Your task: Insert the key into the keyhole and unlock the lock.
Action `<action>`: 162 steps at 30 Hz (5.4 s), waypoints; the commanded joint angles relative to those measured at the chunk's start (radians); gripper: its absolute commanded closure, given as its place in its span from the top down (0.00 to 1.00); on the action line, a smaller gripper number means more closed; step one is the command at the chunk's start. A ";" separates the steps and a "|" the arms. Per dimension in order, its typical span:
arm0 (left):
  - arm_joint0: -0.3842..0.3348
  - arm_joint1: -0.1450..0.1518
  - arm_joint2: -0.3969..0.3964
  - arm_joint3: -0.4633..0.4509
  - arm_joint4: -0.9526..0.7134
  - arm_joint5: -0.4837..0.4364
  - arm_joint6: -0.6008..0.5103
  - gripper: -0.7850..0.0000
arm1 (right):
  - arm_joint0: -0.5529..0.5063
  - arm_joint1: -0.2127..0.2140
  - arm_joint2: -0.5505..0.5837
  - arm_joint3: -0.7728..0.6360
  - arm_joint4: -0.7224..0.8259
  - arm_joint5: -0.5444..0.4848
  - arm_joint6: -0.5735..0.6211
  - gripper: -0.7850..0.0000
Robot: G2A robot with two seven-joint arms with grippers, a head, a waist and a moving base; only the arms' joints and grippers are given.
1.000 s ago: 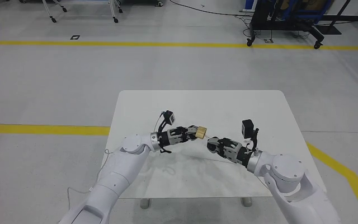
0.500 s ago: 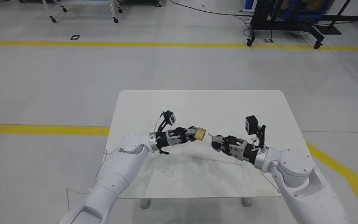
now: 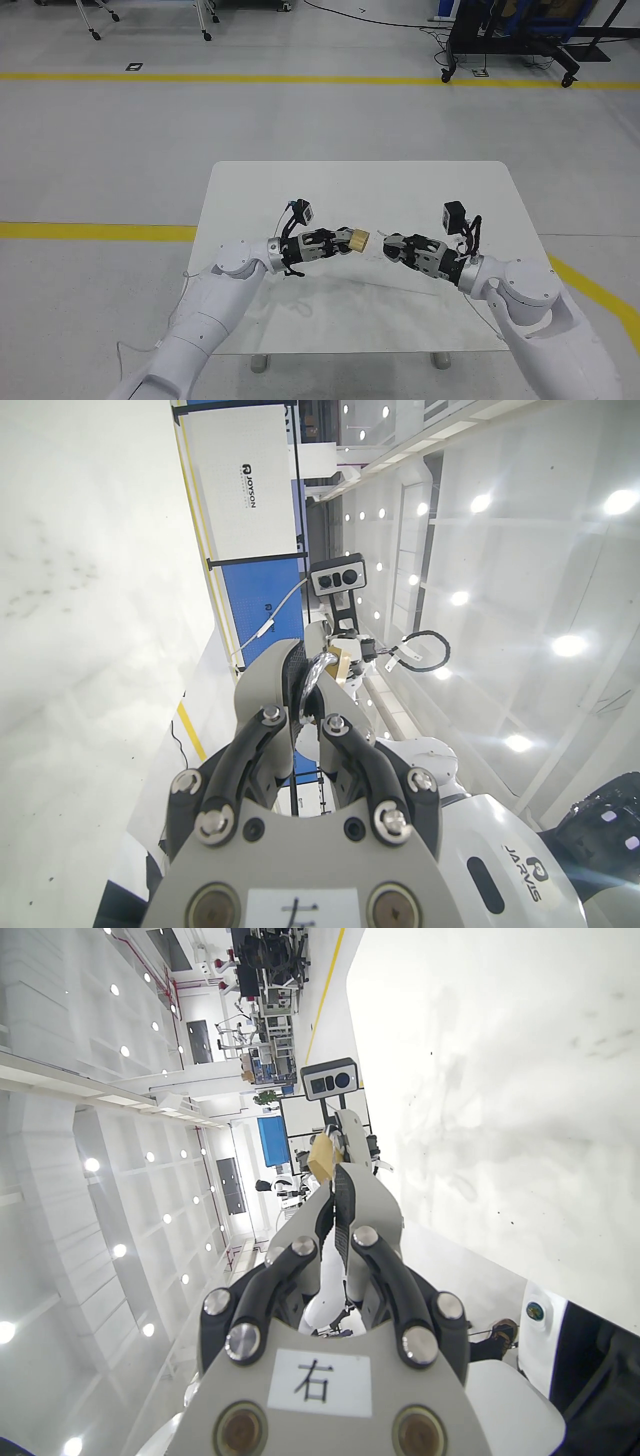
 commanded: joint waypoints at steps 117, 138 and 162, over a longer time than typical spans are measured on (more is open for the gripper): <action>-0.001 -0.002 0.019 0.010 0.012 0.215 0.236 0.00 | 0.065 -0.132 -0.429 -0.041 -0.141 0.172 -0.715 0.00; 0.014 -0.001 -0.009 -0.006 -0.018 0.157 0.259 0.00 | 0.074 -0.139 -0.435 -0.042 -0.154 0.196 -0.717 1.00; -0.035 -0.051 0.003 0.132 -0.365 0.184 0.065 0.00 | 0.078 -0.135 -0.274 0.144 0.285 -0.167 -0.211 0.26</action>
